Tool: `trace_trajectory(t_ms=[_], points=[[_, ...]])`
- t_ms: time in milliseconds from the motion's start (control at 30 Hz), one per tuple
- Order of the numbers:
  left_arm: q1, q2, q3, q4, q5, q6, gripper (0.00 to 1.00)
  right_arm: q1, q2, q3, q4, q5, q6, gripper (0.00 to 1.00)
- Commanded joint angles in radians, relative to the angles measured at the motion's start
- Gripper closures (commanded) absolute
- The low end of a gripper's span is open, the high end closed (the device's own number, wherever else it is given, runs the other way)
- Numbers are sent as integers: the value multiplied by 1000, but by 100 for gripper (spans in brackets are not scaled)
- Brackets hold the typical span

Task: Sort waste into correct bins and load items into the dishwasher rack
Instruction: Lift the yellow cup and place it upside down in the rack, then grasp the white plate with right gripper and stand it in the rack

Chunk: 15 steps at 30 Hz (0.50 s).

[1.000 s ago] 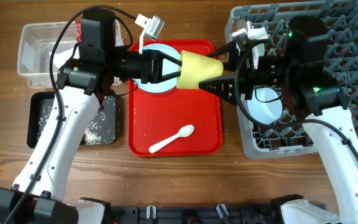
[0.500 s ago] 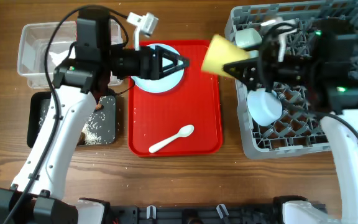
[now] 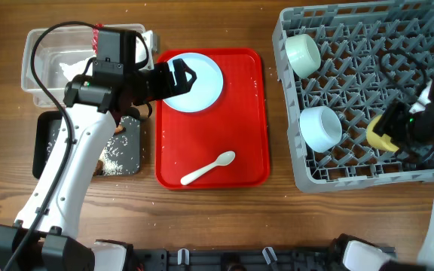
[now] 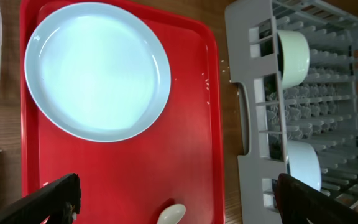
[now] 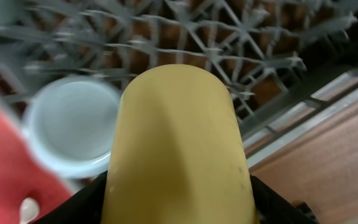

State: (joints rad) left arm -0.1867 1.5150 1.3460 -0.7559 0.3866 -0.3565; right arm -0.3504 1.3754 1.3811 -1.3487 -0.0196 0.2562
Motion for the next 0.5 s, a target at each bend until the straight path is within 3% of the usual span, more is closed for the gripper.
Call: trace_trajectory(t_ms=[0,133,167,233,300,467], points=[[4,11,-21,-2,-18,12,0,-61,155,18,-1,-30,-58,55],[4,11,-20,-1,-18,12,0,-62,277,18,-11,-102,-126,56],[4,11,-20,-1,-18,12,0,-62,278,18,-12,-102,-126,50],[4,11,-20,-1,-18,12,0,-62,278,18,-23,-101,-127,23],[4,11,-20,-1,-18,12,0,-62,278,18,-28,-101,-130,13],[4,11,-20,0,-45,12,0,-55,216,116,-51,-178,-161,13]])
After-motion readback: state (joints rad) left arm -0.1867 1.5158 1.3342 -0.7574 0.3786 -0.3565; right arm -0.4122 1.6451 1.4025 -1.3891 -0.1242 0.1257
